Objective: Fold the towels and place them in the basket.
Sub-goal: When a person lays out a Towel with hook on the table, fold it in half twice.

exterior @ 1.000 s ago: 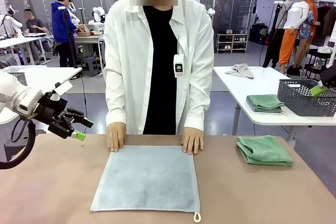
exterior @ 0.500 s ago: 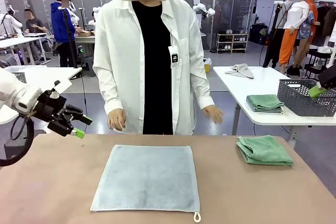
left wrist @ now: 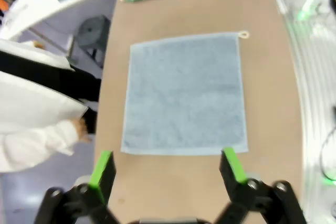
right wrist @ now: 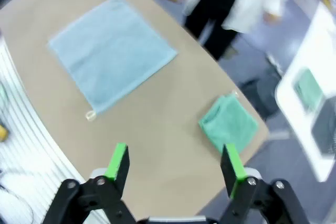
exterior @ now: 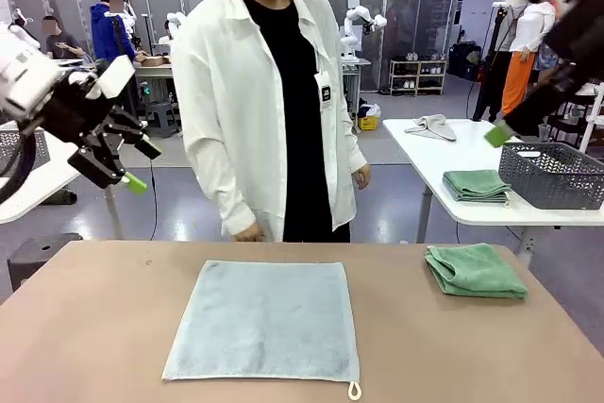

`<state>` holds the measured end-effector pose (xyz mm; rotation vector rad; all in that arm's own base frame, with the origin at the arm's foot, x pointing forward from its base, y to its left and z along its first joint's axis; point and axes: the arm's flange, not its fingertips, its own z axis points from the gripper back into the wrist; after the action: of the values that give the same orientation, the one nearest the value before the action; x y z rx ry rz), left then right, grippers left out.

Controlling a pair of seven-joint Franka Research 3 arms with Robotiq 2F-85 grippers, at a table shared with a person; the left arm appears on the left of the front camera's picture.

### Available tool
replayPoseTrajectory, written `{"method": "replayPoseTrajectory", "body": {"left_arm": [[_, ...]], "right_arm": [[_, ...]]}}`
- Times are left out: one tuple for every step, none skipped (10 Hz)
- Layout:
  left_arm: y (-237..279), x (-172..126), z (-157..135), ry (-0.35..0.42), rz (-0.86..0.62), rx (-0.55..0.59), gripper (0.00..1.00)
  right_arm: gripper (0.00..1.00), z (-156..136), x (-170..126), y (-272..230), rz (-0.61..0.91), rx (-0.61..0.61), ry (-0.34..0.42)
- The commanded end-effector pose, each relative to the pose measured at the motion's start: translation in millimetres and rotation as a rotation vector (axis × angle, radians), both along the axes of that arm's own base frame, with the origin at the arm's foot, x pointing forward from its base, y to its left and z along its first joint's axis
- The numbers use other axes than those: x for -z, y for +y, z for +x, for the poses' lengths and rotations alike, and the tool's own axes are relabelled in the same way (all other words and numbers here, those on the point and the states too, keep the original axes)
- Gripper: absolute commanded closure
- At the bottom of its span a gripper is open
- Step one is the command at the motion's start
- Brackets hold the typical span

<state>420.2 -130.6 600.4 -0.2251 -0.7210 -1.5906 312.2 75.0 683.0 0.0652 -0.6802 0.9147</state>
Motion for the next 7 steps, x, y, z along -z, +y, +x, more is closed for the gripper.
{"method": "replayPoseTrajectory", "body": {"left_arm": [[-33.8, 2.2, -31.4, -0.011, 0.21, -0.048, 0.0], [-47.2, 1.7, -46.2, -0.028, 0.291, -0.039, 0.0], [-58.7, 8.1, -56.1, -0.049, 0.372, -0.035, 0.0], [-65.1, 17.1, -67.8, -0.065, 0.429, -0.016, 0.0], [-74.3, 27.7, -79.1, -0.09, 0.48, -0.01, 0.0], [-79.0, 38.1, -91.8, -0.104, 0.526, -0.042, 0.0], [-82.7, 48.9, -98.9, -0.083, 0.554, -0.044, 0.0]], "right_arm": [[0.12, 6.4, 10.9, 41.7, -0.17, -0.277, -0.051], [0.12, 2.7, 21.9, 67.8, -0.26, -0.422, -0.056], [0.1, 1.9, 39.6, 90.8, -0.366, -0.553, -0.056], [0.0, 2.7, 62.6, 112.6, -0.45, -0.629, -0.035], [0.0, 6.1, 90.7, 132.6, -0.506, -0.666, 0.027], [0.0, 8.1, 120.9, 150.9, -0.517, -0.71, 0.079], [0.0, 11.5, 146.6, 162.2, -0.564, -0.708, 0.102]]}}
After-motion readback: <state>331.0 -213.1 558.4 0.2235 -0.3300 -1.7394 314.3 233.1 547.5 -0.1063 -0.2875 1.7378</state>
